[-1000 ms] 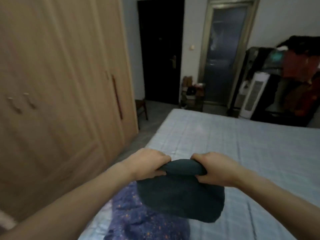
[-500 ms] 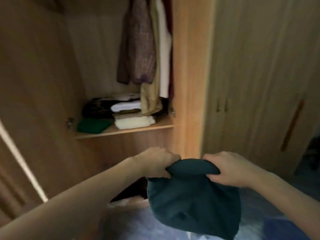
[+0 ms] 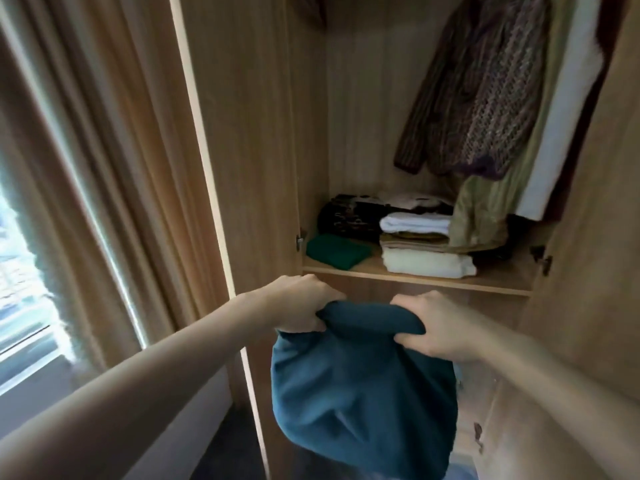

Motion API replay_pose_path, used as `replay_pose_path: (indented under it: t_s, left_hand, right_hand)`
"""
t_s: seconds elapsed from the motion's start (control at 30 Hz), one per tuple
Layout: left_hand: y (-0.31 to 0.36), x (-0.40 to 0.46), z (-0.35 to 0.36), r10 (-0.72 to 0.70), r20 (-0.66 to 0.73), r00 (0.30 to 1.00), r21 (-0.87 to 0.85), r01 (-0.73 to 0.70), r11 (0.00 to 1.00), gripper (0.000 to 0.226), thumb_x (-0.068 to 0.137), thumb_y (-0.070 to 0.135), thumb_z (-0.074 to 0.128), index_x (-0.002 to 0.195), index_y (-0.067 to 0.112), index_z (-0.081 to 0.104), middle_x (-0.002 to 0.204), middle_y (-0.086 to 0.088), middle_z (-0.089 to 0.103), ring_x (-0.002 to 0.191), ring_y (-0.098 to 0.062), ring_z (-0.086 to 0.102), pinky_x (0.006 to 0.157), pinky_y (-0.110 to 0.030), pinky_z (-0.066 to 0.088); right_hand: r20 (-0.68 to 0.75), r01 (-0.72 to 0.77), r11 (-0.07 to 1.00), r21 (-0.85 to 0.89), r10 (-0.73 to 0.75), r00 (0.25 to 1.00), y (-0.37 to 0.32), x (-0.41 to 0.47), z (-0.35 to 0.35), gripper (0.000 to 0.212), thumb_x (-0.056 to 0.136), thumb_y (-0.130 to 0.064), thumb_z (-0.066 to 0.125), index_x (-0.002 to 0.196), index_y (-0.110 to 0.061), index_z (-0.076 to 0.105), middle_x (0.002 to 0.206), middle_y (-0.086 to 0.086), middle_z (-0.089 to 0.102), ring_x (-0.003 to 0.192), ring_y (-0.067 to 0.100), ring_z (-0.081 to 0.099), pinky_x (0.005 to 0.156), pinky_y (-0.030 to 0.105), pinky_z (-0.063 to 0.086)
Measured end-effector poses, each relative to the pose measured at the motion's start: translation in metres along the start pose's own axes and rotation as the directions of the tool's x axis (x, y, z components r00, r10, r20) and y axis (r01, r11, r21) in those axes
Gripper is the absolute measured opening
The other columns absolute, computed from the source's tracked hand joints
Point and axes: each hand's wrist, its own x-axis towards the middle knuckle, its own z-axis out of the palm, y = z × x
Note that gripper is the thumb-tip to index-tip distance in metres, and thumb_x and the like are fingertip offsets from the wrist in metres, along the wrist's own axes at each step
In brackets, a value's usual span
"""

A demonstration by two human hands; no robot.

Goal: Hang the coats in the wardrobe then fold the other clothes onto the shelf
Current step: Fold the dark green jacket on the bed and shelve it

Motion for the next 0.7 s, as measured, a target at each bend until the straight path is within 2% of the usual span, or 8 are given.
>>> replay_pose_path:
  t_s: [0.1, 0.17, 0.3, 0.4, 0.47, 0.57, 0.63, 0.7]
  left_hand:
    - [-0.023, 0.028, 0.0, -0.028, 0.003, 1.0, 0.004, 0.028, 1.0, 0.035, 0.087, 0.032, 0.061, 0.121, 0.036, 0.052, 0.117, 0.008, 0.059, 0.109, -0.019, 0.053, 0.076, -0.032, 0.04]
    - [-0.037, 0.052, 0.001, -0.052, 0.002, 0.999, 0.002, 0.052, 0.999, 0.037, 0.086, 0.033, 0.063, 0.121, 0.036, 0.051, 0.116, 0.008, 0.058, 0.109, -0.019, 0.053, 0.075, -0.033, 0.04]
    - [-0.072, 0.12, -0.006, -0.075, 0.023, 0.997, -0.04, 0.076, 0.996, 0.043, 0.083, 0.034, 0.065, 0.124, 0.039, 0.052, 0.114, 0.011, 0.061, 0.107, -0.016, 0.055, 0.084, -0.04, 0.051]
    - [-0.102, 0.18, -0.025, -0.059, 0.068, 0.996, -0.12, 0.067, 0.991, 0.031, 0.083, 0.03, 0.067, 0.112, 0.035, 0.058, 0.107, 0.014, 0.063, 0.102, -0.011, 0.055, 0.084, -0.038, 0.05]
    - [-0.122, 0.217, -0.039, -0.061, 0.121, 0.991, -0.195, 0.084, 0.977, 0.029, 0.083, 0.027, 0.07, 0.109, 0.037, 0.061, 0.106, 0.016, 0.065, 0.099, -0.007, 0.057, 0.084, -0.03, 0.05]
    - [-0.151, 0.261, -0.054, -0.096, 0.209, 0.973, -0.32, 0.161, 0.934, 0.032, 0.083, 0.025, 0.072, 0.11, 0.04, 0.063, 0.106, 0.02, 0.067, 0.096, -0.001, 0.061, 0.081, -0.021, 0.052]
    - [-0.171, 0.284, -0.063, -0.115, 0.263, 0.958, -0.388, 0.214, 0.896, 0.035, 0.083, 0.023, 0.074, 0.115, 0.035, 0.064, 0.106, 0.02, 0.069, 0.094, 0.001, 0.064, 0.079, -0.019, 0.053]
    - [-0.193, 0.305, -0.07, -0.135, 0.303, 0.943, -0.433, 0.262, 0.863, 0.03, 0.083, 0.019, 0.074, 0.106, 0.036, 0.065, 0.103, 0.019, 0.07, 0.091, 0.0, 0.067, 0.076, -0.019, 0.054]
  right_hand:
    - [0.005, 0.015, 0.999, 0.031, -0.015, 1.0, 0.02, 0.039, -0.002, 0.021, 0.08, -0.045, 0.064, 0.098, -0.039, 0.055, 0.093, -0.018, 0.06, 0.085, 0.001, 0.057, 0.075, 0.03, 0.051]
    - [0.015, 0.011, 0.999, 0.041, -0.012, 1.0, 0.038, 0.063, -0.007, 0.022, 0.08, -0.046, 0.064, 0.1, -0.04, 0.057, 0.092, -0.019, 0.062, 0.084, -0.001, 0.059, 0.076, 0.03, 0.052]
    - [0.029, 0.032, 0.999, 0.043, -0.033, 0.999, 0.086, 0.121, -0.028, 0.02, 0.079, -0.046, 0.065, 0.096, -0.038, 0.058, 0.086, -0.015, 0.065, 0.077, 0.0, 0.06, 0.072, 0.033, 0.054]
    - [0.074, 0.037, 0.996, 0.084, -0.043, 0.996, 0.131, 0.172, -0.052, 0.02, 0.08, -0.048, 0.064, 0.098, -0.041, 0.059, 0.088, -0.013, 0.066, 0.077, 0.002, 0.061, 0.069, 0.029, 0.053]
    - [0.121, 0.038, 0.988, 0.148, -0.057, 0.991, 0.157, 0.206, -0.069, 0.014, 0.082, -0.046, 0.067, 0.092, -0.04, 0.061, 0.086, -0.012, 0.066, 0.077, 0.005, 0.062, 0.068, 0.025, 0.051]
    - [0.235, 0.031, 0.991, 0.133, -0.062, 0.97, 0.185, 0.264, -0.095, 0.023, 0.081, -0.044, 0.071, 0.102, -0.037, 0.063, 0.097, -0.016, 0.066, 0.09, 0.005, 0.062, 0.078, 0.021, 0.05]
    - [0.287, 0.023, 0.988, 0.156, -0.068, 0.955, 0.197, 0.303, -0.107, 0.033, 0.077, -0.043, 0.073, 0.108, -0.038, 0.064, 0.107, -0.016, 0.067, 0.098, 0.007, 0.062, 0.09, 0.027, 0.051]
    - [0.307, 0.016, 0.982, 0.186, -0.074, 0.949, 0.208, 0.339, -0.113, 0.038, 0.076, -0.041, 0.073, 0.113, -0.037, 0.064, 0.112, -0.014, 0.067, 0.102, 0.008, 0.062, 0.095, 0.032, 0.05]
